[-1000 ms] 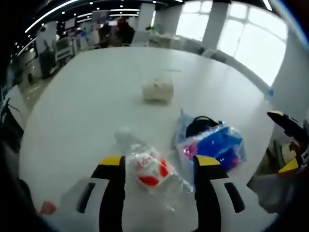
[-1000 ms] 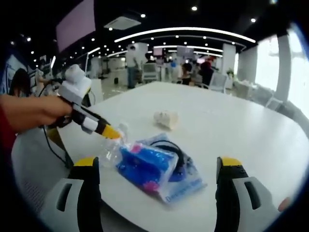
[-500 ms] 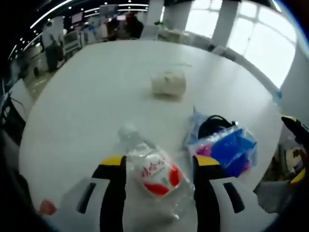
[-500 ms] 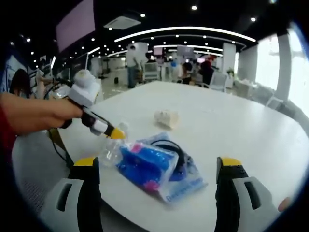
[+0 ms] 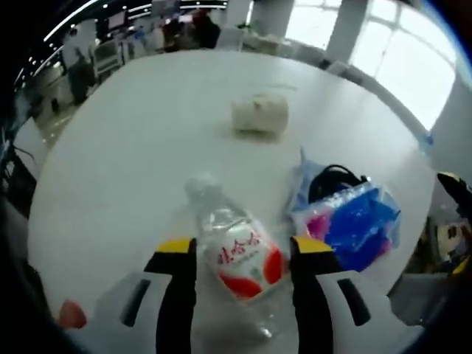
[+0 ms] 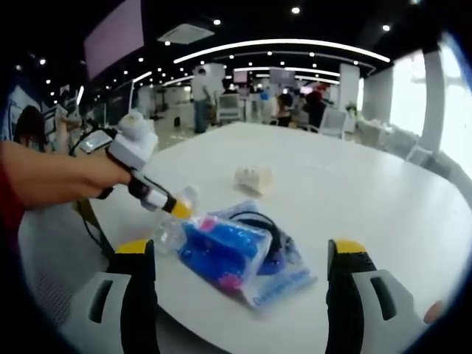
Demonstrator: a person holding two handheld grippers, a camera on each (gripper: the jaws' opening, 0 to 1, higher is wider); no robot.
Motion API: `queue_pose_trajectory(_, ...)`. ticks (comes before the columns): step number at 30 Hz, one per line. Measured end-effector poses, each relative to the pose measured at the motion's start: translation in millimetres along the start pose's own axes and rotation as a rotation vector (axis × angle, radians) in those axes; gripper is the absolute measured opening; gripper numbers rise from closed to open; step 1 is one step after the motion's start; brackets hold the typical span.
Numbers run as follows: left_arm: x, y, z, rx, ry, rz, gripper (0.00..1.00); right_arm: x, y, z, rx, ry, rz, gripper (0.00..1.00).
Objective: Arrange the tabletop items into an orderly group along one side of the table until the central work area is clear of visible clutter.
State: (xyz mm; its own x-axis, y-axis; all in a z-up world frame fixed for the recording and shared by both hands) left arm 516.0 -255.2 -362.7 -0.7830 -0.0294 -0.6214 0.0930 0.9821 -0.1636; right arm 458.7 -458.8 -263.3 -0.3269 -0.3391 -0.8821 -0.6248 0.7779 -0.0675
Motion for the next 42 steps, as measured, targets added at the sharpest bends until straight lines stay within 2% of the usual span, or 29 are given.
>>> queue_pose_trajectory(6,-2.0,2.1,-1.3,0.005,0.018,0.076,0.41,0.3,-0.5,-0.1,0.003,0.001,0.002,0.95)
queue_pose_trajectory(10,-1.8,4.1,-1.4,0.008,0.030,0.086,0.38,0.7,-0.4,0.1,0.002,0.004,0.000,0.95)
queue_pose_trajectory(12,-1.9,3.8,-2.5,0.003,0.035,0.093,0.39,0.9,-0.5,0.1,0.001,0.005,0.001,0.95)
queue_pose_trajectory(13,-2.3,4.5,-2.3,-0.004,0.036,0.096,0.43,1.1,-0.5,0.2,0.001,0.006,0.000,0.95)
queue_pose_trajectory(15,-5.4,5.9,-0.9,-0.020,0.021,0.054,0.52,1.5,-0.3,0.4,0.000,0.009,-0.002,0.95)
queue_pose_trajectory(18,-6.5,5.8,1.0,-0.016,0.025,0.027,0.48,1.8,-0.1,0.4,-0.002,0.011,-0.003,0.95)
queue_pose_trajectory(27,2.0,10.1,8.4,-0.043,0.040,-0.025,0.47,2.3,0.0,0.1,-0.007,0.010,0.004,0.94)
queue_pose_trajectory(31,1.8,8.4,10.3,-0.042,0.050,-0.020,0.46,2.8,0.3,0.3,-0.010,0.013,0.005,0.94)
queue_pose_trajectory(34,1.4,5.7,11.7,-0.033,0.053,-0.018,0.41,2.6,-0.4,0.3,-0.007,0.012,0.007,0.94)
queue_pose_trajectory(37,2.1,5.9,14.2,-0.031,0.066,-0.014,0.41,3.3,0.0,0.4,-0.010,0.016,0.007,0.93)
queue_pose_trajectory(42,2.9,8.7,13.8,-0.025,0.066,-0.042,0.39,3.3,-0.4,0.2,-0.010,0.014,0.009,0.93)
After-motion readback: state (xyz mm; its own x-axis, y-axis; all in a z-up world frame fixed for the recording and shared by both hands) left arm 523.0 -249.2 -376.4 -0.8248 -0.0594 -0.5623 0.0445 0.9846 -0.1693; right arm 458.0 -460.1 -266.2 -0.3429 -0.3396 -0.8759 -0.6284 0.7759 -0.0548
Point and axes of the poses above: the point that each gripper's makers call its tool centre point, and the gripper's own axes: z roughly forward along the fingers, y roughly to its left, x roughly out of its underside, the point moved 1 cm from there along -z, roughly backward along the fingers, and after that the axes turned 2 degrees about -z, right-handed, at the moved point
